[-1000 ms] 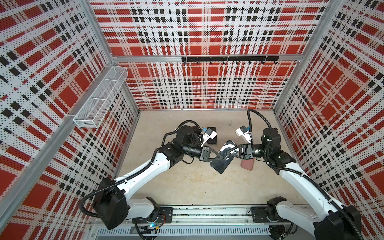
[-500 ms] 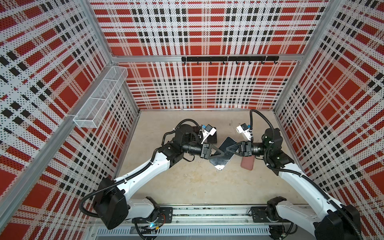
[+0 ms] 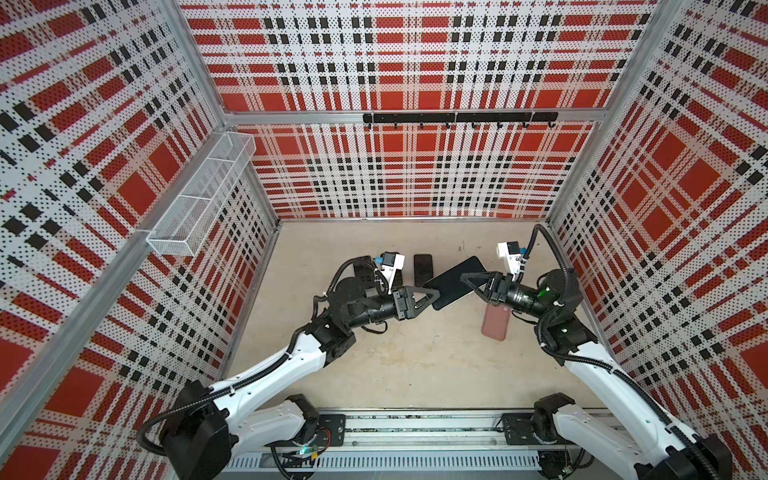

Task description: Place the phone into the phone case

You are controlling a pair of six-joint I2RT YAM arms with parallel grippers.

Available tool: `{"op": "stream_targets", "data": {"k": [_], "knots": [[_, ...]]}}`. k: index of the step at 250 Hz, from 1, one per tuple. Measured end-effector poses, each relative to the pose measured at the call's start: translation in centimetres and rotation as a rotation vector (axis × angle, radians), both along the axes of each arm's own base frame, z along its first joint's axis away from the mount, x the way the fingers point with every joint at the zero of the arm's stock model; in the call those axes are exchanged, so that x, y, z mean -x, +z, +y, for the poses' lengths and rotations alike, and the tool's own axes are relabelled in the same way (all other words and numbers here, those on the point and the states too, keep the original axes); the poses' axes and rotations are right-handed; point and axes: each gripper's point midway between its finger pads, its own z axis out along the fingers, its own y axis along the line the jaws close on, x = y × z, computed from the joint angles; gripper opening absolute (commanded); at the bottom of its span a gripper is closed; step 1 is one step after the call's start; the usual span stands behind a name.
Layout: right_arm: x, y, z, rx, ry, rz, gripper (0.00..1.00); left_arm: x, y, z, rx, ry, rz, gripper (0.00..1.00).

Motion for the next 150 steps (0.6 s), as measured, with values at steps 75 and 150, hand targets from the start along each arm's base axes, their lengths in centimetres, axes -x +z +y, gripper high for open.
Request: {"op": "stream_targets", "data": {"k": [75, 150], "knots": [[-0.4, 1.0, -0.5, -0.08, -0.051, -0.025, 0.0, -0.8, 0.3, -1.6, 0.08, 0.066, 0.033, 0.25], [0.3, 2.4, -0.9, -0.113, -0.059, -0.078, 0.3, -0.6, 2.3, -1.5, 0.158, 0.064, 0.014, 0.0]]}}
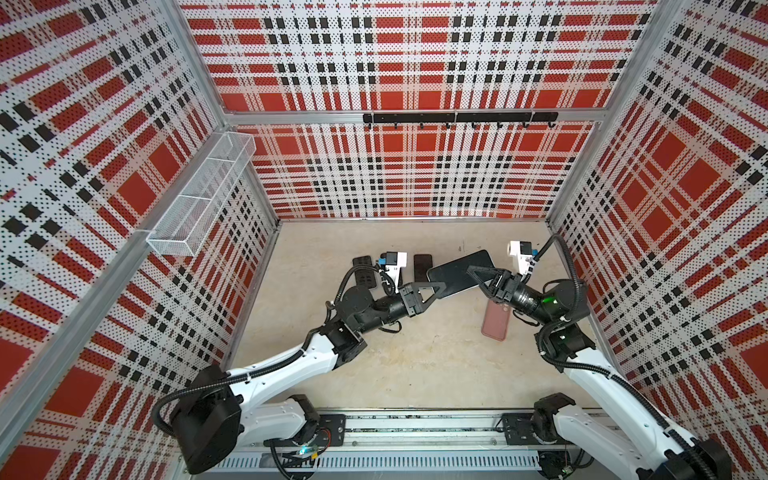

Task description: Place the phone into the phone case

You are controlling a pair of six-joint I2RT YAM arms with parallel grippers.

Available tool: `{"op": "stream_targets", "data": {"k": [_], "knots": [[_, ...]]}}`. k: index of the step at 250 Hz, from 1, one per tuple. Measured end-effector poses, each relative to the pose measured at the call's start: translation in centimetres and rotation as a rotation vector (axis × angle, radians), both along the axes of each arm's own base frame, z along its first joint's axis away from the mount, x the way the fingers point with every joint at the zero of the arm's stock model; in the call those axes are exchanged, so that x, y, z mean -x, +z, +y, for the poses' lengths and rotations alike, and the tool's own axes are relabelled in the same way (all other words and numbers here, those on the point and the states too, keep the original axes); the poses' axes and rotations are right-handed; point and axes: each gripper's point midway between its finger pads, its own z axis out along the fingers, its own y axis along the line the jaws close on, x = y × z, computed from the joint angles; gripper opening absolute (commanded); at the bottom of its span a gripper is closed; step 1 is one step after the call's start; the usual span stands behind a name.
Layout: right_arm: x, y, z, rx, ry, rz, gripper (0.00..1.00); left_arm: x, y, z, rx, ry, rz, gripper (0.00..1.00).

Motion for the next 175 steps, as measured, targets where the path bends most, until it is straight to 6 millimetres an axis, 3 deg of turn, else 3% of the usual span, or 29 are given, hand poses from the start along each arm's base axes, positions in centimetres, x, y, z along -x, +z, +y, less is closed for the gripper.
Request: {"op": "stream_targets", "data": {"k": [24, 67, 97, 131, 175], "knots": [[0.1, -0.9, 0.1, 0.043, 0.005, 0.001, 0.5, -0.1, 0.0, 0.2, -0.011, -0.001, -0.013, 0.0], [0.1, -1.7, -0.8, 0.163, 0.019, -0.023, 0.63, -0.4, -1.3, 1.6, -0.113, -0.044, -0.008, 0.0], [0.6, -1.1, -1.4, 0.228, 0.063, -0.085, 0.63, 0.6, -0.4, 2.8, -0.18, -0.129, -0.038, 0.0], [1.7, -1.4, -0.4, 0.258, 0.186, -0.125, 0.62, 2.4, 1.2, 3.8, -0.196, -0.234, -0.082, 0.0], [2.6, -2.1, 0.8, 0.223, 0.333, -0.118, 0.49, 3.6, 0.4, 4.0, -0.221, -0.322, -0.058, 0.0]]}}
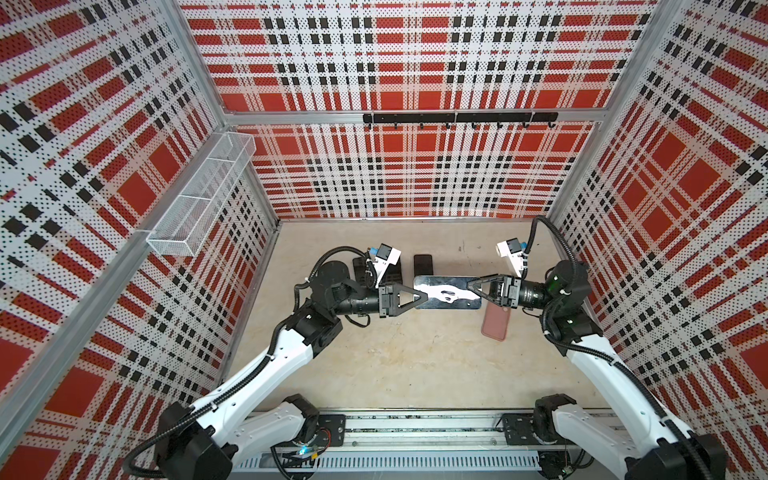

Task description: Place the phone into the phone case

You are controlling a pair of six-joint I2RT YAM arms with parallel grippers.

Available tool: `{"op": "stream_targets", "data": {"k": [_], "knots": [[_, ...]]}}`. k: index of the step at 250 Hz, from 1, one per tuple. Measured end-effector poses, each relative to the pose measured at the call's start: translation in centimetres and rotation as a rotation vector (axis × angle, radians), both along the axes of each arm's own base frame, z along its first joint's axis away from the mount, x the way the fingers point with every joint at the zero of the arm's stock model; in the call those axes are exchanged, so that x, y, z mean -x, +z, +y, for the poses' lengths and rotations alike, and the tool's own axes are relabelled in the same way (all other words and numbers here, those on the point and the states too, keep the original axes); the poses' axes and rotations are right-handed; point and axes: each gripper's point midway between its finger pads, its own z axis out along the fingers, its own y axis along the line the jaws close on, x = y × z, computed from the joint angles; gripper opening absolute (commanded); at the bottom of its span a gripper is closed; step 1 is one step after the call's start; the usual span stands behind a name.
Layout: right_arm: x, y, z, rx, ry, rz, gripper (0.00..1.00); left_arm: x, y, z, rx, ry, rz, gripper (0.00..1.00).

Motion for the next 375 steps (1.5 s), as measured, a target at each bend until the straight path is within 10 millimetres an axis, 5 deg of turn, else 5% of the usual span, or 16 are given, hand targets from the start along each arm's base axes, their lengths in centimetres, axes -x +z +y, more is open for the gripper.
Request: {"op": "stream_targets", "data": {"k": [135, 198, 231, 271, 339, 375], "knots": [[2.3, 0.7, 1.8, -0.032, 0.166, 0.029, 0.08, 0.3, -1.1, -0.1, -0.026, -0.071, 0.042, 0.0], [2.4, 0.6, 1.9, -0.031, 0.166, 0.04, 0.0, -0.1, -1.1, -0.1, -0.028, -0.059, 0.041, 0.0], [2.3, 0.6, 1.9, -0.032, 0.159, 0.042, 0.0, -0.4, -1.1, -0.1, -0.028, -0.045, 0.035, 0.36], [1.7, -0.3, 1.7, -0.008, 0.115, 0.083, 0.0, -2.3, -1.1, 0.6, -0.028, 0.052, 0.034, 0.61], [-2.6, -0.4, -2.5, 0.129, -0.235, 0.115, 0.0, -5.8, -3.0, 4.8, -0.116, 0.387, 0.11, 0.68], [-4.0, -2.6, -5.8, 0.241, -0.45, 0.172, 0.0, -6.7, -7.5, 7.1, -0.294, 0.605, 0.262, 0.66]]}}
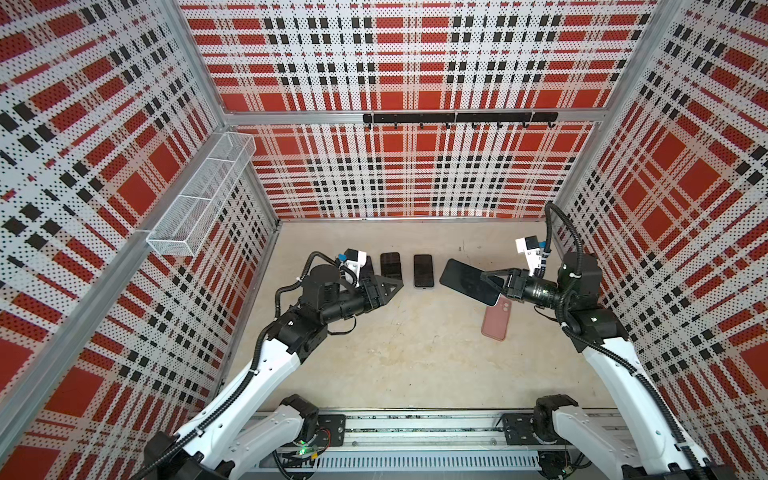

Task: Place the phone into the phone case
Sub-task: 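Open the left gripper while right gripper lifts the white phone away, then move the left gripper over the pink case while right gripper holds phone raised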

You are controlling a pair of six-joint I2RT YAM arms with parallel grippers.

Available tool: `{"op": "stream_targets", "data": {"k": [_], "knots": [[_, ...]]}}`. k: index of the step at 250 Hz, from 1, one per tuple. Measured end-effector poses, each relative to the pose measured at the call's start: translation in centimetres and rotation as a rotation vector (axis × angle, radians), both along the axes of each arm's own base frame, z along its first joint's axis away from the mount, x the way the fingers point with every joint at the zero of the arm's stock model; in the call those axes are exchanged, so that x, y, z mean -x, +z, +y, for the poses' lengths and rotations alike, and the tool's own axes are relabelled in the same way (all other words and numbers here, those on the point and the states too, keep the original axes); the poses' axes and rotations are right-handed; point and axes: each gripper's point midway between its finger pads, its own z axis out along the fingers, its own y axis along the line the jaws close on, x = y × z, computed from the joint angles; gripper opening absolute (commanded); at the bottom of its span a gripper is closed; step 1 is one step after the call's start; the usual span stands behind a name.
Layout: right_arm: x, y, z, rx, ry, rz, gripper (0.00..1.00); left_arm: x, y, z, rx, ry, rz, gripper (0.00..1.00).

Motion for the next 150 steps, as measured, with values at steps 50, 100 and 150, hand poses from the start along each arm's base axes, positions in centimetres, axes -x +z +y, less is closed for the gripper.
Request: {"op": "stream_targets", "data": {"k": [50, 100, 150], "knots": [[-0.3, -3.2, -4.9, 0.226, -0.278, 0.084, 0.0, 2.2, -8.0, -1.0, -0.231, 0.111, 0.26, 0.66], [1.1, -4.6, -10.0, 0.431, -0.508, 0.107, 0.0, 3.1, -12.1, -5.9, -0.406, 0.123, 0.371, 0.67], [2.7, -5.1, -14.7, 0.618, -0.701, 0.115, 0.0, 3.0, -12.6, -14.4, -0.413, 0.072, 0.397, 0.67]]}}
